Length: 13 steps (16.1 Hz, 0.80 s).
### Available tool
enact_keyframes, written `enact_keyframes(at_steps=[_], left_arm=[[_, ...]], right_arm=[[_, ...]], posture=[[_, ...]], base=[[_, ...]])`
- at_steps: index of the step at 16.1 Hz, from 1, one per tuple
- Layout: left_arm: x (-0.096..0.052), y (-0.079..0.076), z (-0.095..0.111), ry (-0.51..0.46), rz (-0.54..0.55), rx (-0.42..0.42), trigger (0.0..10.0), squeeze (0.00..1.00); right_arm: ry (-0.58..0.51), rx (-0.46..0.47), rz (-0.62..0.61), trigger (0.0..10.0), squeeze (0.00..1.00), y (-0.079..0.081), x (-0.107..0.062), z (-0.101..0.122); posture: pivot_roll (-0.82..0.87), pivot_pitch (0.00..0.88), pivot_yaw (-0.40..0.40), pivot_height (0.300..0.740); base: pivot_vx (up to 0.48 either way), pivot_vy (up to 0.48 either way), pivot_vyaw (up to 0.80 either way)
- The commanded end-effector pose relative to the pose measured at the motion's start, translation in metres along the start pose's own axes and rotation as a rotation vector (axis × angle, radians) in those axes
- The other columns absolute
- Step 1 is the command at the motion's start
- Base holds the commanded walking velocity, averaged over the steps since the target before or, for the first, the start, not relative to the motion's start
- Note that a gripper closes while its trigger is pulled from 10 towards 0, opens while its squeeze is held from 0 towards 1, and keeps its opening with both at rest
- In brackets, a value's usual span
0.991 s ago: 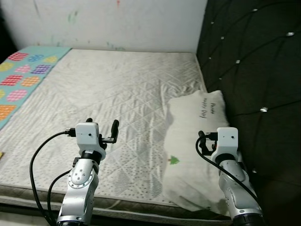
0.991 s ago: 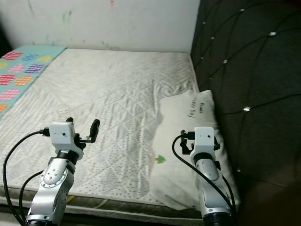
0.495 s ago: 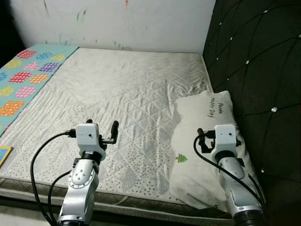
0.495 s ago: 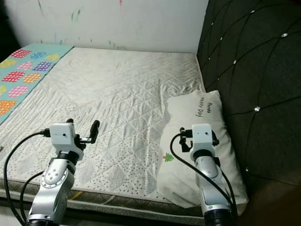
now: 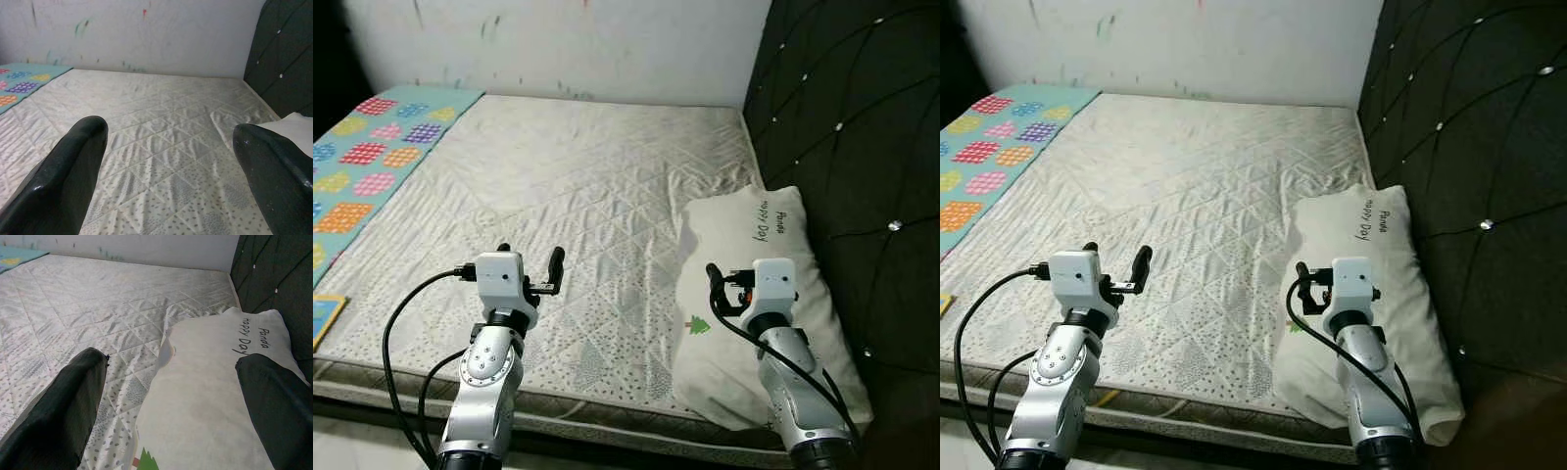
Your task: Clean up the room
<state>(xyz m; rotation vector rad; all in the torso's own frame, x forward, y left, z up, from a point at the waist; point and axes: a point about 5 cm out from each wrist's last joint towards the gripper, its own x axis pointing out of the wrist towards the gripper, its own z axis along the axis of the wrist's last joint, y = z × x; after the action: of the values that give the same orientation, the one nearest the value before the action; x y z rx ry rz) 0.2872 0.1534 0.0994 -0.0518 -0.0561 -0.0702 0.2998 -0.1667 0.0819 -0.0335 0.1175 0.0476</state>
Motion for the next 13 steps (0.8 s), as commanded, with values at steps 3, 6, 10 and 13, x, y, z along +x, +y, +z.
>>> enact_keyframes(at_steps=[3,6,10,13], left_arm=[[0.0014,0.0009,-0.0001,-0.002,0.003,0.002,10.0,0.0],[0.0008,-0.0019,-0.0003,-0.002,-0.004,-0.003,10.0,0.0],[-0.0005,-0.0028,-0.0011,0.001,-0.002,-0.007,10.0,0.0],[-0.0016,-0.0005,-0.0024,0.004,0.003,-0.004,10.0,0.0]], right_arm=[[-0.012,0.009,-0.001,10.0,0.0,-0.0024,0.0023,0.005],[-0.013,0.006,0.004,10.0,0.0,-0.0032,0.002,0.0059],[-0.012,0.0,0.003,10.0,0.0,-0.0043,0.0014,0.0052],[-0.01,-0.006,0.011,10.0,0.0,-0.0025,0.0021,0.0049]], posture=[[-0.04,0.0,0.052,0.74],[-0.05,0.0,0.047,0.74],[-0.04,0.0,0.043,0.74],[-0.04,0.0,0.043,0.74]], base=[[0.0,0.369,-0.18],[0.0,0.399,-0.8],[0.0,0.409,-0.45],[0.0,0.416,0.0]])
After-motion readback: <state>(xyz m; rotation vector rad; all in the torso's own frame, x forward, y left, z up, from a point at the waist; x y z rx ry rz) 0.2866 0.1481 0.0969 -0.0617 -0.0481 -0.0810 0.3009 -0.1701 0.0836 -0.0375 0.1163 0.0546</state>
